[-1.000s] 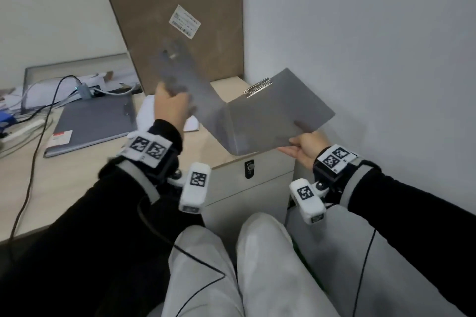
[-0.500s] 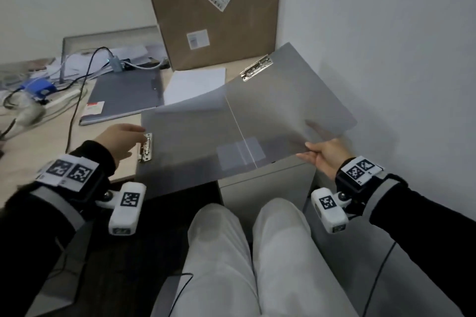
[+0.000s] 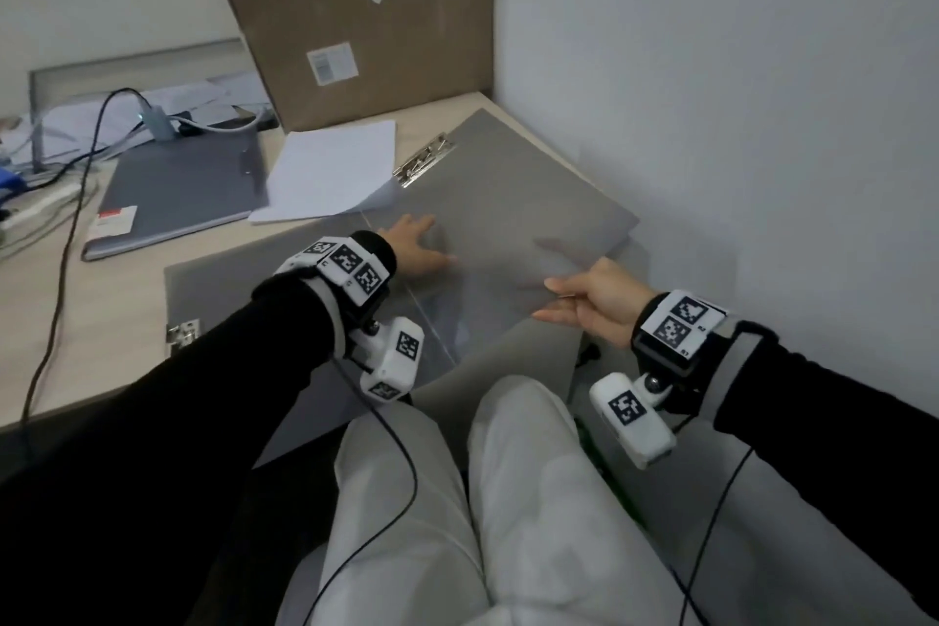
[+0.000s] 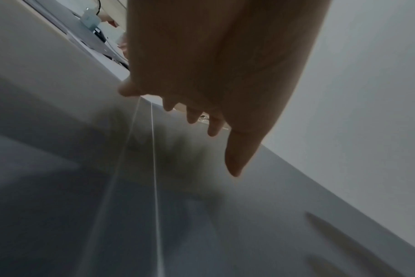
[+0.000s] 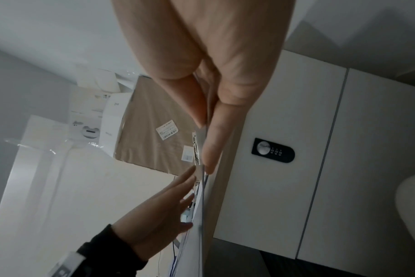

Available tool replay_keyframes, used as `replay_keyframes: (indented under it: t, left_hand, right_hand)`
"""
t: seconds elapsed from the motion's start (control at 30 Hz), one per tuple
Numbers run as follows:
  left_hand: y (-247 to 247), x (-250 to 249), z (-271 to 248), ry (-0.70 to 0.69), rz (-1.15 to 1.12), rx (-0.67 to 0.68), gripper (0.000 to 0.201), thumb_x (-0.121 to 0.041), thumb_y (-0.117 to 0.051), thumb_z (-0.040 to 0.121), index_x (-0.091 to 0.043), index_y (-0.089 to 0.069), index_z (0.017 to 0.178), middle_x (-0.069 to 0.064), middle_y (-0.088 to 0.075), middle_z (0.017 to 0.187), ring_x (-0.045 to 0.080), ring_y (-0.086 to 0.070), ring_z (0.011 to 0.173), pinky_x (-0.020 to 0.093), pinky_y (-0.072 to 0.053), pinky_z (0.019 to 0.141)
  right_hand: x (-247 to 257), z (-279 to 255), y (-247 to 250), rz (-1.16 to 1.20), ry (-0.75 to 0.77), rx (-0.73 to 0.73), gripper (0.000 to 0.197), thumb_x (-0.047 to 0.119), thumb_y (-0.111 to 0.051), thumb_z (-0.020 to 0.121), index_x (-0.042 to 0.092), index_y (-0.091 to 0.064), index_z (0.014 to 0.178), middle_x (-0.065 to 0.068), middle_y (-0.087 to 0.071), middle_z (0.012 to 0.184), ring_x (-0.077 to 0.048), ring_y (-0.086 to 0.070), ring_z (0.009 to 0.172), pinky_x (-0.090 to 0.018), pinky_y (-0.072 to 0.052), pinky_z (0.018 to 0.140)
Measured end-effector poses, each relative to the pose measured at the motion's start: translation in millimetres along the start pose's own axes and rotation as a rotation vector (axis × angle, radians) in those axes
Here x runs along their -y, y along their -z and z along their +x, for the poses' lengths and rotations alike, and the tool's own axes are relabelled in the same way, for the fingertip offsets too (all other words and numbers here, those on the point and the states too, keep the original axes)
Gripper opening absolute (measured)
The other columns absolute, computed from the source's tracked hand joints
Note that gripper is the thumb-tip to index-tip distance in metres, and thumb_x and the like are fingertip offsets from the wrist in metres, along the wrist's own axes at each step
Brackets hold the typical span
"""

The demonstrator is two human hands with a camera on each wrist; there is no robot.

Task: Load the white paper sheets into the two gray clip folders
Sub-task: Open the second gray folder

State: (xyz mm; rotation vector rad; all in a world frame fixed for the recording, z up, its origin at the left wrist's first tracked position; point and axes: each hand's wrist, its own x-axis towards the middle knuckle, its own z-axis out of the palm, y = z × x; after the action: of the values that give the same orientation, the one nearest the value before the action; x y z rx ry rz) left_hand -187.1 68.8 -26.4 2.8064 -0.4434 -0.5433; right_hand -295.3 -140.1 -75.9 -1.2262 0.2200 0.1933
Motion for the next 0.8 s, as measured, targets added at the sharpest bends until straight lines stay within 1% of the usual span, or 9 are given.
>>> replay_keyframes:
  t: [0.07, 0.13, 0.23, 0.3, 0.4, 0.47, 0.53, 0.63, 0.8]
  left_hand:
    - [-7.8, -3.3, 2.3, 0.033, 0.076, 0.076, 0.09, -0.061, -0.05, 0.083, -0.027, -0.001, 0.151, 0.011, 0.002, 0.16, 0.032, -0.016, 0.146, 0.041, -0.017, 0.119]
    - [-14.6, -4.7, 0.4, 0.028, 0.133, 0.149, 0.087, -0.062, -0.044, 0.086, -0.027, 0.002, 0.151, 0.011, 0.006, 0.159, 0.033, -0.015, 0.146, 0.039, -0.015, 0.118]
    - [-19.8, -4.3, -7.9, 0.012, 0.216, 0.183, 0.083, -0.062, -0.04, 0.087, -0.028, 0.0, 0.151, 0.01, 0.007, 0.16, 0.036, -0.009, 0.146, 0.042, -0.009, 0.118]
    - [-21.1, -2.7, -12.4, -0.001, 0.239, 0.179, 0.081, -0.061, -0.04, 0.087, -0.029, 0.0, 0.151, 0.009, 0.007, 0.16, 0.037, -0.005, 0.146, 0.044, -0.004, 0.119]
    - [-21.8, -2.6, -20.9, -0.039, 0.258, 0.192, 0.08, -0.058, -0.043, 0.088, -0.029, -0.001, 0.151, 0.009, 0.006, 0.16, 0.038, -0.003, 0.146, 0.043, -0.002, 0.119]
    - [-22.6, -2.6, -29.1, -0.058, 0.261, 0.211, 0.079, -0.055, -0.045, 0.089, -0.031, -0.001, 0.15, 0.006, 0.006, 0.16, 0.038, 0.001, 0.146, 0.043, -0.002, 0.118]
    - [-23.9, -1.4, -36.0, -0.068, 0.248, 0.232, 0.077, -0.054, -0.046, 0.089, -0.034, -0.002, 0.15, 0.002, 0.007, 0.16, 0.039, 0.004, 0.145, 0.044, -0.004, 0.118]
    - [-23.0, 5.0, -37.8, -0.08, 0.233, 0.264, 0.075, -0.055, -0.044, 0.089, -0.036, -0.003, 0.149, -0.002, 0.008, 0.16, 0.038, 0.004, 0.146, 0.045, -0.006, 0.119]
    - [-20.2, 17.9, -33.9, -0.086, 0.203, 0.265, 0.074, -0.049, -0.047, 0.091, -0.034, -0.005, 0.15, -0.004, 0.005, 0.16, 0.035, 0.001, 0.146, 0.043, -0.008, 0.12]
  right_hand:
    - [6.5, -7.0, 2.6, -0.065, -0.024, -0.003, 0.036, -0.007, -0.047, 0.091, 0.015, -0.054, 0.118, -0.004, -0.075, 0.085, -0.018, -0.074, 0.067, -0.029, -0.061, 0.065]
    - [14.3, -15.5, 9.4, -0.167, -0.08, -0.031, 0.02, 0.001, -0.055, 0.09, 0.007, -0.053, 0.109, -0.006, -0.068, 0.095, -0.017, -0.073, 0.07, -0.029, -0.06, 0.066]
    - [29.0, -26.0, 28.0, -0.255, -0.111, -0.136, 0.038, 0.012, -0.062, 0.088, 0.003, -0.047, 0.123, -0.006, -0.062, 0.104, -0.015, -0.073, 0.072, -0.024, -0.059, 0.058]
    - [41.9, -31.4, 39.3, -0.311, -0.064, -0.271, 0.039, 0.012, -0.06, 0.089, 0.009, -0.049, 0.125, -0.007, -0.063, 0.105, -0.014, -0.069, 0.077, -0.023, -0.056, 0.059]
    - [61.6, -32.9, 48.9, -0.574, 0.0, -0.466, 0.042, 0.013, -0.06, 0.087, 0.013, -0.051, 0.128, -0.01, -0.061, 0.117, -0.019, -0.061, 0.104, -0.029, -0.049, 0.084]
    - [71.4, -30.0, 43.0, -0.754, 0.036, -0.499, 0.041, 0.014, -0.061, 0.085, 0.015, -0.056, 0.126, -0.01, -0.059, 0.123, -0.021, -0.055, 0.116, -0.03, -0.043, 0.092]
    - [76.2, -23.2, 28.5, -0.88, 0.068, -0.422, 0.038, 0.011, -0.06, 0.086, 0.012, -0.059, 0.124, -0.009, -0.059, 0.126, -0.019, -0.054, 0.117, -0.027, -0.04, 0.093]
    - [77.0, -2.5, -1.6, -1.087, 0.077, -0.238, 0.04, 0.011, -0.062, 0.086, 0.01, -0.059, 0.125, -0.008, -0.058, 0.131, -0.019, -0.053, 0.122, -0.026, -0.037, 0.103]
    - [69.9, 57.4, -45.2, -1.316, -0.028, 0.019, 0.058, 0.023, -0.065, 0.085, 0.014, -0.045, 0.139, -0.006, -0.047, 0.144, -0.019, -0.044, 0.133, -0.025, -0.031, 0.11]
